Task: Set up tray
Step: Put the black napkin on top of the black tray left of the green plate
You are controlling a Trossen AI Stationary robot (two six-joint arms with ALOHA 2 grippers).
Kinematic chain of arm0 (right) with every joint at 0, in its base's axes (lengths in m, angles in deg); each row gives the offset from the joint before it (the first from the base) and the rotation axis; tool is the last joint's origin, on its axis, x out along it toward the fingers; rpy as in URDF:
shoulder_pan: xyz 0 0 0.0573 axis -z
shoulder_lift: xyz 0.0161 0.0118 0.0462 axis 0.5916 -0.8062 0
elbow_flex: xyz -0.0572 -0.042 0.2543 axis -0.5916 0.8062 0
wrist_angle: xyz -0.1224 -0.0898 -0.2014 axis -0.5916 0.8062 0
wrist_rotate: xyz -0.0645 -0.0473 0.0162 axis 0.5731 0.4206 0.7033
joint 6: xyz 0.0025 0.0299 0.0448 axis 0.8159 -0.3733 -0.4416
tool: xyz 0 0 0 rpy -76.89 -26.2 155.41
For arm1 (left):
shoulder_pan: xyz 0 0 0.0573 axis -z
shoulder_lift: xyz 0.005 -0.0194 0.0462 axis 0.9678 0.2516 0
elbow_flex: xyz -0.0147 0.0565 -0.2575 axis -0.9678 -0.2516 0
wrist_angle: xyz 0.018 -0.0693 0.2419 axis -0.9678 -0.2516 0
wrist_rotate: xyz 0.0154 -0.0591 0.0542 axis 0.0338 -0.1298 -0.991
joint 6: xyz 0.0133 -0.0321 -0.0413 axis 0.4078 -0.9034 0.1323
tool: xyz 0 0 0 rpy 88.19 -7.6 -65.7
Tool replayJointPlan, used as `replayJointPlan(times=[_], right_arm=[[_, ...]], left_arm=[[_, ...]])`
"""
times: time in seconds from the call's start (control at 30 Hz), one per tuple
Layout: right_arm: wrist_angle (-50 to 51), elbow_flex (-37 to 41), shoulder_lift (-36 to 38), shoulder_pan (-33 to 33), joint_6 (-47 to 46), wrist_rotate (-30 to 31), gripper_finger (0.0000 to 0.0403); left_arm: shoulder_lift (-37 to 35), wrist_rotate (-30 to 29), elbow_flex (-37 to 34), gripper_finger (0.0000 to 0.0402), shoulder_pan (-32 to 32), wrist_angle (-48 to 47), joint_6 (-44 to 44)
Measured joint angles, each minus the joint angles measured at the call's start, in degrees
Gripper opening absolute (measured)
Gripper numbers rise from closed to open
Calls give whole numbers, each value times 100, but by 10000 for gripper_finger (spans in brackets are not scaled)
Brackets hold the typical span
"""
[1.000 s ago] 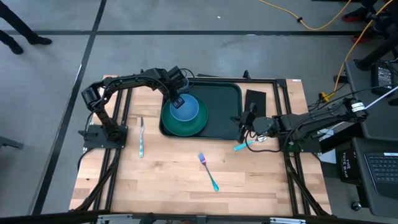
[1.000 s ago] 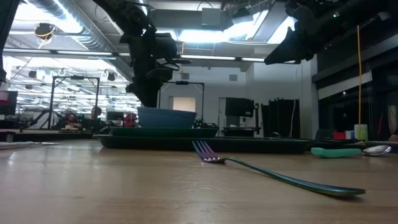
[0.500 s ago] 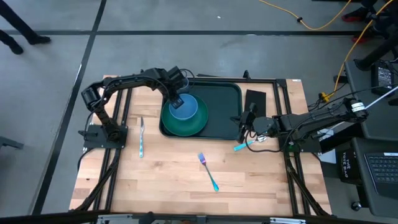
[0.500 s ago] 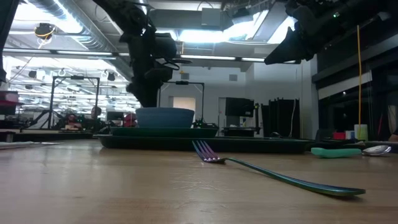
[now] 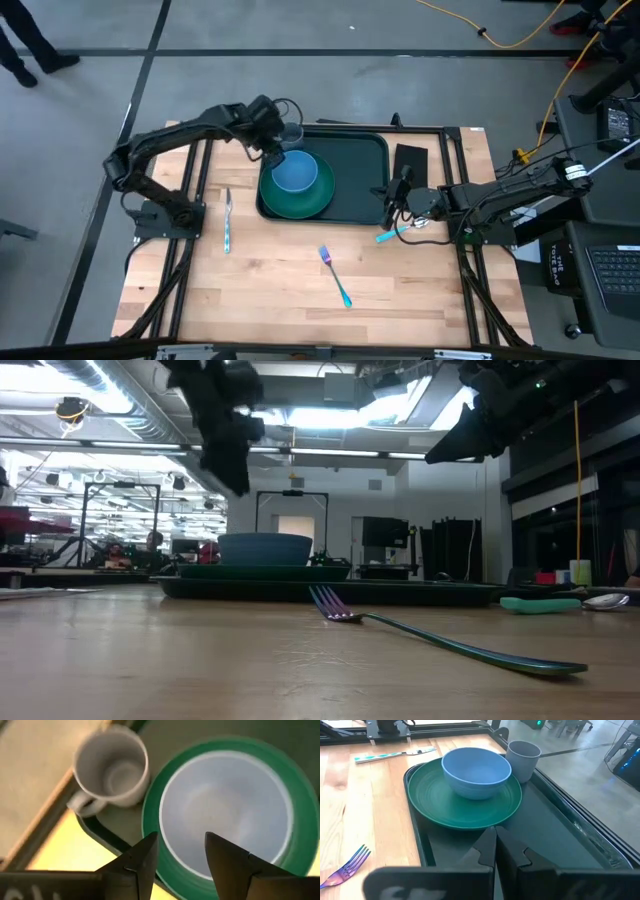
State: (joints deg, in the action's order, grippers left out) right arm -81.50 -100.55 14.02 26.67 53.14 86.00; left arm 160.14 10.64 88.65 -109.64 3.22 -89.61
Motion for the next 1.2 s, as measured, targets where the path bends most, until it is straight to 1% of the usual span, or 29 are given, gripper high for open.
replayJointPlan(times=[0.1,0.2,0.33,0.37,0.53,0.7,0.77,0.9,1.2], right_arm=[[0,0,0,1,3,1,10],[0,0,0,1,-4,4,10],[0,0,0,4,-4,3,10],[0,0,0,4,-4,4,10],[2,0,0,4,7,4,10],[4,0,0,4,9,1,10],[4,0,0,6,29,1,10],[3,0,0,6,308,3,10],[2,0,0,6,306,-1,10]], left_arm=[[-397,-51,-5,142,132,272,215],[-910,-123,-305,123,395,813,662],[-1719,-737,-1134,92,831,1788,910],[-1930,-797,-1345,84,924,2002,932],[-2868,-689,-2406,54,1313,2905,896],[-3605,-678,-3431,39,1609,3793,711],[-3824,-674,-3765,36,1705,4174,692],[-4112,-667,-4310,36,1822,4635,689],[-4274,-596,-5197,36,1849,5933,689]])
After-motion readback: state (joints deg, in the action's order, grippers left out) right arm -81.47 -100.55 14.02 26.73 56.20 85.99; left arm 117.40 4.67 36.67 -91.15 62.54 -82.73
